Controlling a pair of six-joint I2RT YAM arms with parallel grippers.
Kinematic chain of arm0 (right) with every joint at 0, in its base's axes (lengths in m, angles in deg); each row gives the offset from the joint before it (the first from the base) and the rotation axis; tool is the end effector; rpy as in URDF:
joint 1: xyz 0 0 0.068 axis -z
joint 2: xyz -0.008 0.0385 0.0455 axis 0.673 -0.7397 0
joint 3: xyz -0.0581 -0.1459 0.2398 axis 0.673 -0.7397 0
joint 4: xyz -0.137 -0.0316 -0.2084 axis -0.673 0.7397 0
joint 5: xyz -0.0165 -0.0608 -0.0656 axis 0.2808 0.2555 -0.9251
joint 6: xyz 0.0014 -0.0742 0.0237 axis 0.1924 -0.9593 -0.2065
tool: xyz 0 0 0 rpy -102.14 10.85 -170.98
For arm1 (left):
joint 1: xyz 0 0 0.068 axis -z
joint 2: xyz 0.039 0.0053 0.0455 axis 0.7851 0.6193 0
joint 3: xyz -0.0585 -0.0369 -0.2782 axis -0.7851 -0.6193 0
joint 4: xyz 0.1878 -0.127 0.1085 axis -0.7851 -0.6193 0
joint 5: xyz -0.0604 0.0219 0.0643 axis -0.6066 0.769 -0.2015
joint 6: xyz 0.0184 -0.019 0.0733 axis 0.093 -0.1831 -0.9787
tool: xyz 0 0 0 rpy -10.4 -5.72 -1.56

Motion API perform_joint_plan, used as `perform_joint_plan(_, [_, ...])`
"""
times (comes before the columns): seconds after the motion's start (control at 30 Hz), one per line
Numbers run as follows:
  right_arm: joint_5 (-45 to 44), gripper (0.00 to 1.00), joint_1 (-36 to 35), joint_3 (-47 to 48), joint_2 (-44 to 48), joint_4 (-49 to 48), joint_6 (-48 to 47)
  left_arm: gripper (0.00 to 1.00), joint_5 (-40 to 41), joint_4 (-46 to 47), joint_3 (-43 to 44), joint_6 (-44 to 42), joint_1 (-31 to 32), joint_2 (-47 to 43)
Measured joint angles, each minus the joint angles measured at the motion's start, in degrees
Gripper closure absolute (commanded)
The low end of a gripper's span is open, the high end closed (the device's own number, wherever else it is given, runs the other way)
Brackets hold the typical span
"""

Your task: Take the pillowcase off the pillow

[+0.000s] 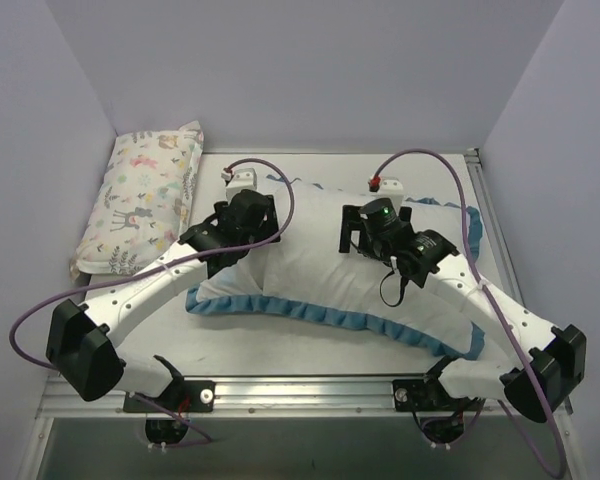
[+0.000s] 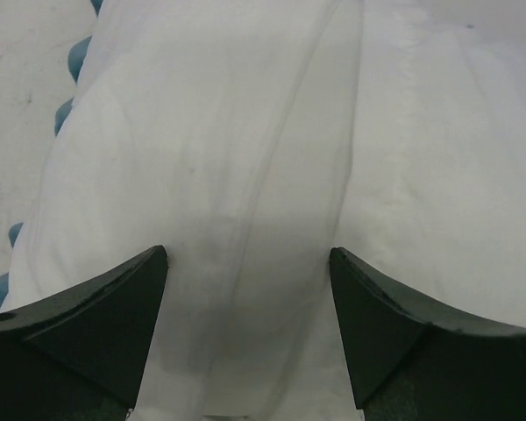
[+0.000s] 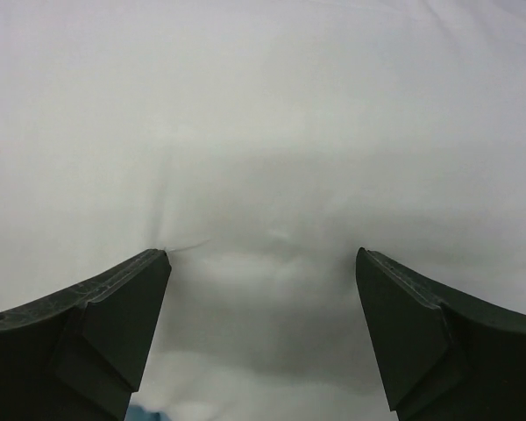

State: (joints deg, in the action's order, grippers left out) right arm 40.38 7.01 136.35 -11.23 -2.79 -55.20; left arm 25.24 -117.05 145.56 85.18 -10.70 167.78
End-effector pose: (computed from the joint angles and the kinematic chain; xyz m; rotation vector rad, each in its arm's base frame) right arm 0.2468 0.1513 0.3274 0.0239 2.0866 0.3619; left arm 0.2575 -0.1832 0.3244 -0.1503 2.1471 -0.2371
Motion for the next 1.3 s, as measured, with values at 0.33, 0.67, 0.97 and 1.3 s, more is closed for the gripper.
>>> perform_joint_plan(0.33, [-4.22,0.0,-16.59,5.95,-7.41,0.7,-2.34,0.25,3.21,-0.44,-10.71,3.56,-1.38,-6.99])
perform_joint_plan(0.67, [-3.32,0.98,-10.45,3.82,-14.34,-3.58,-2.27,0.82,1.09,0.39,-16.96,5.49,-4.72,-9.9])
perform_joint_plan(0.97, [5.44,1.0,1.92,-3.58,-7.39,-9.33,0.81,1.0,-3.54,6.21,-23.3,10.56,-9.03,-11.32])
perform_joint_plan(1.3, [4.81,0.7,-3.13,-4.52,-4.76,-8.37,-0.44,1.0,-16.55,28.7,-40.13,15.39,-15.17,-8.81])
